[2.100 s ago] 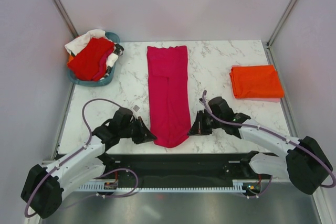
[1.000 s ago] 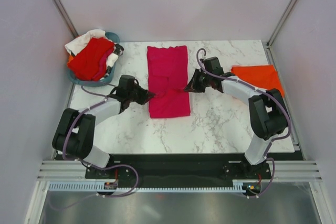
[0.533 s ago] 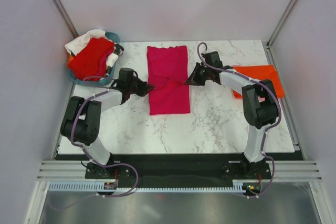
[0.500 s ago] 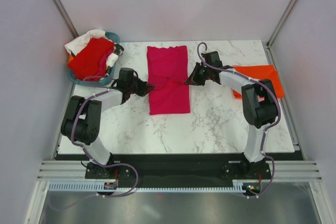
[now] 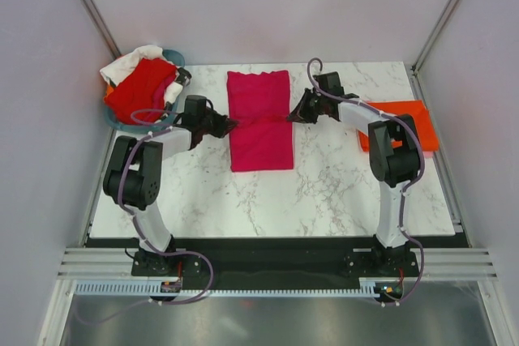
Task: Fold and stack the t-shirts
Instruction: Fold the tshirt
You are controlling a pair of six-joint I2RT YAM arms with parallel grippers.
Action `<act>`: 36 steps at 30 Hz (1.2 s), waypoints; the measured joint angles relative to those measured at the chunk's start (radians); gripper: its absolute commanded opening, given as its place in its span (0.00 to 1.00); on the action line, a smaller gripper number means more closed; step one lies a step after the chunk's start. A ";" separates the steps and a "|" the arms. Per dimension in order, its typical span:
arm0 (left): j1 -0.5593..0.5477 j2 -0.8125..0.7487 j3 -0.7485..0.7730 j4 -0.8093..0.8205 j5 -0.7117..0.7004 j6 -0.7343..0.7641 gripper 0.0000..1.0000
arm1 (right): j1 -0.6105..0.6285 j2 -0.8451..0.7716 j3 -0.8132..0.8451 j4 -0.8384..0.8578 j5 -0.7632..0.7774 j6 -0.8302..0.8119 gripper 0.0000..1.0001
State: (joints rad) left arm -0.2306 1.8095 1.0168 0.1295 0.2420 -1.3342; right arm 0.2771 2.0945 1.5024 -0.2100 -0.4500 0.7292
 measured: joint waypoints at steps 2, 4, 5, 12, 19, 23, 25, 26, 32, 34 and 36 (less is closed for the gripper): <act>0.004 0.024 0.023 0.006 0.002 0.000 0.02 | 0.000 0.019 0.025 0.000 -0.006 0.000 0.01; 0.008 0.044 0.035 0.009 0.002 0.000 0.02 | 0.000 0.040 0.048 0.000 -0.011 0.001 0.01; 0.010 0.052 0.038 0.009 0.002 0.000 0.02 | 0.000 0.048 0.055 0.000 -0.015 0.003 0.02; 0.013 0.107 0.048 0.017 0.007 0.001 0.67 | 0.000 0.070 0.072 0.001 -0.016 0.005 0.49; 0.013 0.091 0.091 -0.037 -0.007 0.055 0.88 | 0.000 0.043 0.053 0.011 0.010 -0.018 0.59; 0.013 0.005 0.079 -0.089 -0.031 0.126 0.84 | 0.001 -0.049 -0.037 0.013 0.021 -0.037 0.58; 0.013 -0.063 0.056 -0.114 -0.037 0.182 0.83 | 0.003 -0.106 -0.096 0.011 0.027 -0.051 0.56; 0.012 -0.098 0.043 -0.132 -0.043 0.219 0.83 | 0.006 -0.137 -0.129 0.013 0.036 -0.061 0.55; -0.019 -0.265 -0.065 -0.218 -0.069 0.426 0.80 | 0.053 -0.277 -0.305 0.010 0.068 -0.124 0.45; -0.039 -0.300 -0.121 -0.234 -0.068 0.481 0.78 | 0.078 -0.300 -0.357 0.011 0.076 -0.139 0.44; -0.060 -0.321 -0.176 -0.249 -0.067 0.522 0.72 | 0.106 -0.317 -0.407 0.011 0.091 -0.153 0.42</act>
State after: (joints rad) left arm -0.2909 1.4887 0.8406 -0.1200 0.1753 -0.8124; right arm 0.3828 1.7775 1.0954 -0.1986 -0.3588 0.5762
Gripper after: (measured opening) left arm 0.765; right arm 0.439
